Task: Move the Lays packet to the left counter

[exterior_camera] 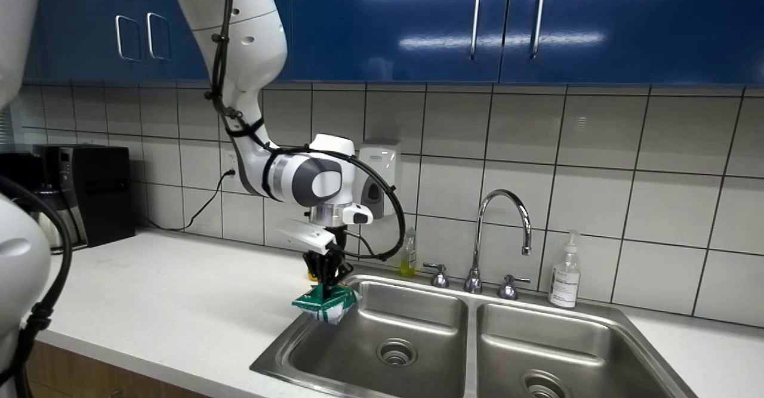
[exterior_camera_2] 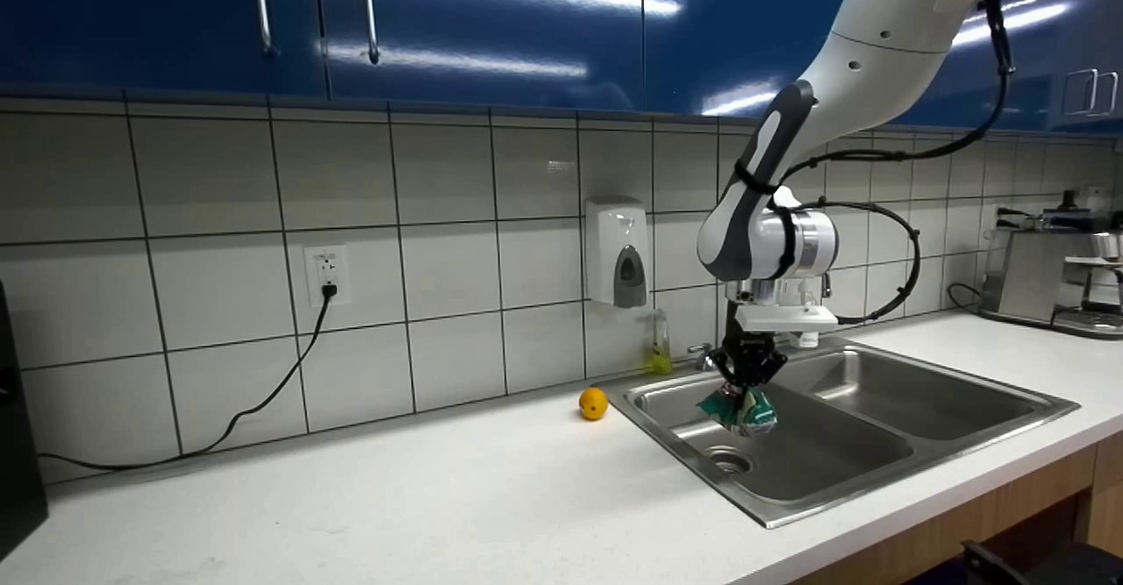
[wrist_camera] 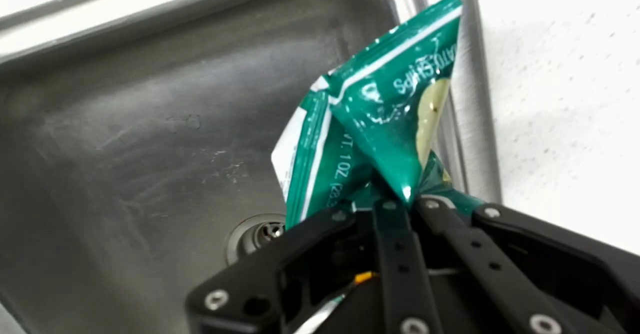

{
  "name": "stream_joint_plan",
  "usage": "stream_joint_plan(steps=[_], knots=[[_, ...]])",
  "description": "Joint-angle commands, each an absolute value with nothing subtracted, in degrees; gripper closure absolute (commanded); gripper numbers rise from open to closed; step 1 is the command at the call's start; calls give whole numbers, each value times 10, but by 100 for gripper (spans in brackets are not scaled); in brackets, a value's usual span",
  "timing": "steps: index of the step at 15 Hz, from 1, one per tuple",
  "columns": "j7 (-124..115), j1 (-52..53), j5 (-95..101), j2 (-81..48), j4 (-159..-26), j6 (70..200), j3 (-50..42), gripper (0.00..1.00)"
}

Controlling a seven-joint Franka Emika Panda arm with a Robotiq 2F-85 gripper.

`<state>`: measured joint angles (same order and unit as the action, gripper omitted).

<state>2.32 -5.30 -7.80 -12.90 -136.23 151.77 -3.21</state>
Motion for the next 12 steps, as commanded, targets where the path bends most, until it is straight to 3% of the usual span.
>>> stream_joint_plan(steps=[1, 12], knots=[[55, -36, -81, -54, -1433, 1519, -3, 100], [50, 60, -126, -16, -1496, 1544, 68, 100]])
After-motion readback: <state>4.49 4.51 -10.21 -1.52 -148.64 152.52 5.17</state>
